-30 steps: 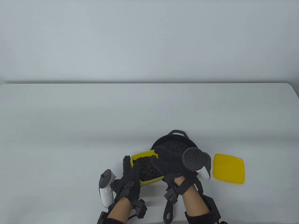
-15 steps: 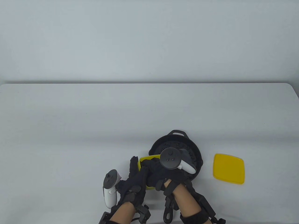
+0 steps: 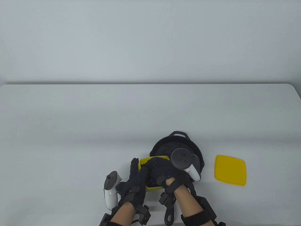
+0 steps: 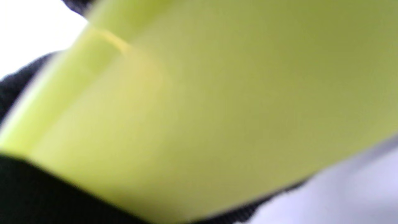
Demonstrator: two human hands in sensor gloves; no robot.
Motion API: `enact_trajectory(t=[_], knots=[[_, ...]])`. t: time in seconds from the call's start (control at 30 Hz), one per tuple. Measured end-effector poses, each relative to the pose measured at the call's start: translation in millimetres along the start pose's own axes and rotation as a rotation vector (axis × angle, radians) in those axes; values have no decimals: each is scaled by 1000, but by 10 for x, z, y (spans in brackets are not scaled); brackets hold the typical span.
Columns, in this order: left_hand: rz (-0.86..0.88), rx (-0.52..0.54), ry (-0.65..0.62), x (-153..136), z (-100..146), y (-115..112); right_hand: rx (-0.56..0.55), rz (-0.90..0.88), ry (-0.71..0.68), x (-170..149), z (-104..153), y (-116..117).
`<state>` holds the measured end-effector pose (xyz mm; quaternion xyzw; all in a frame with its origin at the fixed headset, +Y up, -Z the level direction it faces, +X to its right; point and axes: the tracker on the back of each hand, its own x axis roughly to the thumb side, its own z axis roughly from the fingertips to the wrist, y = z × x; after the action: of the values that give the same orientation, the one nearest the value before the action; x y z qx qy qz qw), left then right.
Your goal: Sprinkle coffee beans onto the frying pan
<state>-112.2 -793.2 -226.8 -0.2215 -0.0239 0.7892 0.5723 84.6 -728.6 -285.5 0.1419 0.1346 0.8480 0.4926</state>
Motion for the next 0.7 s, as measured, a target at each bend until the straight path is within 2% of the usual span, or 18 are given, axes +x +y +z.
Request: enact_trajectory(t=[0.27, 0.4, 0.47, 0.57, 0.7], knots=[[75, 0, 44, -72, -32, 32, -99, -186, 9, -110, 34, -163], [69, 18, 34, -59, -27, 64, -149, -296, 8, -176, 63, -299], [72, 35, 25, -49, -25, 100, -189, -368, -5, -227, 99, -441], [67, 65, 8, -22, -12, 154, -269, -375, 6, -299, 174, -629], [71, 106, -25, 24, 8, 219, -325, -297, 130, -544, 216, -785]])
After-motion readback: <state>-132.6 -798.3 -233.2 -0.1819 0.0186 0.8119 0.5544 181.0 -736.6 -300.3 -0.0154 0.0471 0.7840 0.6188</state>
